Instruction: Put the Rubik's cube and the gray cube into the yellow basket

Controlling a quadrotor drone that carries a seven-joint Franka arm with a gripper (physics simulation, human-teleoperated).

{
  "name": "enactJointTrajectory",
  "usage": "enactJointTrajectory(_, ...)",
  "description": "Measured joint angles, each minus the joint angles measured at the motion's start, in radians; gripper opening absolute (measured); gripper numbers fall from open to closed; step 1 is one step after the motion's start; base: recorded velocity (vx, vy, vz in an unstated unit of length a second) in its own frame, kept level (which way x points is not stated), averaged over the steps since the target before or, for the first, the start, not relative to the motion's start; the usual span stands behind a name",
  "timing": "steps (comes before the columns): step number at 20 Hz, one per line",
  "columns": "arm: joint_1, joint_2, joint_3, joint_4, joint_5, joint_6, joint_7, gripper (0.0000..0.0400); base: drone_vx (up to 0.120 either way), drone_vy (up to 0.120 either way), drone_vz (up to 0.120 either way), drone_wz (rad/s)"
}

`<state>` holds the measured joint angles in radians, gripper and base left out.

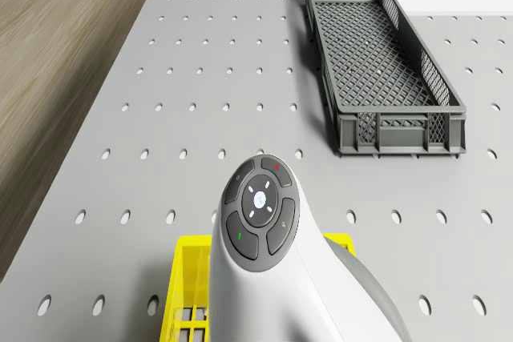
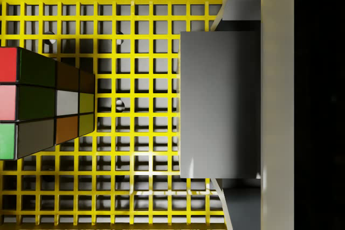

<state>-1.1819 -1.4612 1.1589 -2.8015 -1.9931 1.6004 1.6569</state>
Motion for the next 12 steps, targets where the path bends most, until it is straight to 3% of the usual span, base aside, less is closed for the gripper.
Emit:
enactJointTrajectory(1, 0.0, 0.0, 0.0, 0.0, 0.0, 0.0, 0.0, 0.025, 0.0, 0.0, 0.0, 0.0)
enactJointTrajectory(6, 0.0, -0.001, 0.0, 0.0, 0.0, 0.001, 0.0, 0.0353, 0.0, 0.0, 0.0, 0.0)
enactJointTrajectory(12, -0.001, -0.001, 0.0, 0.0, 0.001, 0.001, 0.0, 0.0388, 0.0, 0.0, 0.0, 0.0)
